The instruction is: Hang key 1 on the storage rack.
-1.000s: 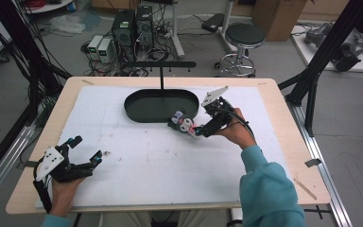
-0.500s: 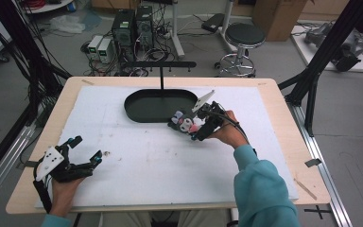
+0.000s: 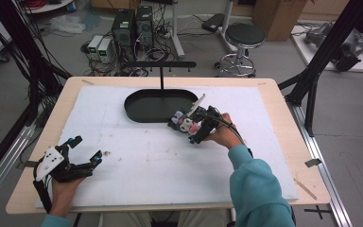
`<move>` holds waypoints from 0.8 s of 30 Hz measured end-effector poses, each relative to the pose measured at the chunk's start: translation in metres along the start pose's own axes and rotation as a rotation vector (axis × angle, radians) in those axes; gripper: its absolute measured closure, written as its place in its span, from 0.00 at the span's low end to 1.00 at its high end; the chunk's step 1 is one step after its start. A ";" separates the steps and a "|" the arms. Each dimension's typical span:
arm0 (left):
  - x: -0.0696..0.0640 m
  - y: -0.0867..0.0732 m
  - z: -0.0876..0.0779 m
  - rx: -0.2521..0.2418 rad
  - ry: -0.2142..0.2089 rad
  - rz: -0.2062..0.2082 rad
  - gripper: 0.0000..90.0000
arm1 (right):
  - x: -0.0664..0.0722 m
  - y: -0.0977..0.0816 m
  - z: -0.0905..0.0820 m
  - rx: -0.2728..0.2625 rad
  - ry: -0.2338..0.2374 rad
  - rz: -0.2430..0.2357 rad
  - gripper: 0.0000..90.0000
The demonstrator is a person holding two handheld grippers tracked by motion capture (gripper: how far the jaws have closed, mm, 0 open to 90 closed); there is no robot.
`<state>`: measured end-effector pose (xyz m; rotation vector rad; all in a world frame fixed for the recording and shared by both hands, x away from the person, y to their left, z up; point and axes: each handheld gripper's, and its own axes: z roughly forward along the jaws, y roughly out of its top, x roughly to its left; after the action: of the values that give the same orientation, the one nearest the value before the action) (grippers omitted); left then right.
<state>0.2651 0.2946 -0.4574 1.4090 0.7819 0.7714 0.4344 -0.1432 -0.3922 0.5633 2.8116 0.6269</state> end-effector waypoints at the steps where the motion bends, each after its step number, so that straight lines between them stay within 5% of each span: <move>1: 0.000 0.000 0.000 0.000 0.000 0.000 0.06 | 0.000 0.000 0.001 0.003 -0.002 -0.003 0.05; 6: 0.000 0.000 0.000 0.000 0.000 0.000 0.06 | -0.002 0.000 0.005 0.024 -0.007 -0.001 0.07; 9: 0.000 0.000 0.000 0.000 0.000 0.000 0.06 | -0.003 0.000 0.005 0.029 -0.006 -0.010 0.18; 24: 0.000 0.000 0.000 0.001 0.000 0.001 0.06 | -0.001 0.004 0.009 0.044 -0.036 -0.029 0.24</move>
<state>0.2652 0.2947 -0.4574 1.4101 0.7820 0.7720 0.4391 -0.1371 -0.3986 0.5354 2.8008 0.5453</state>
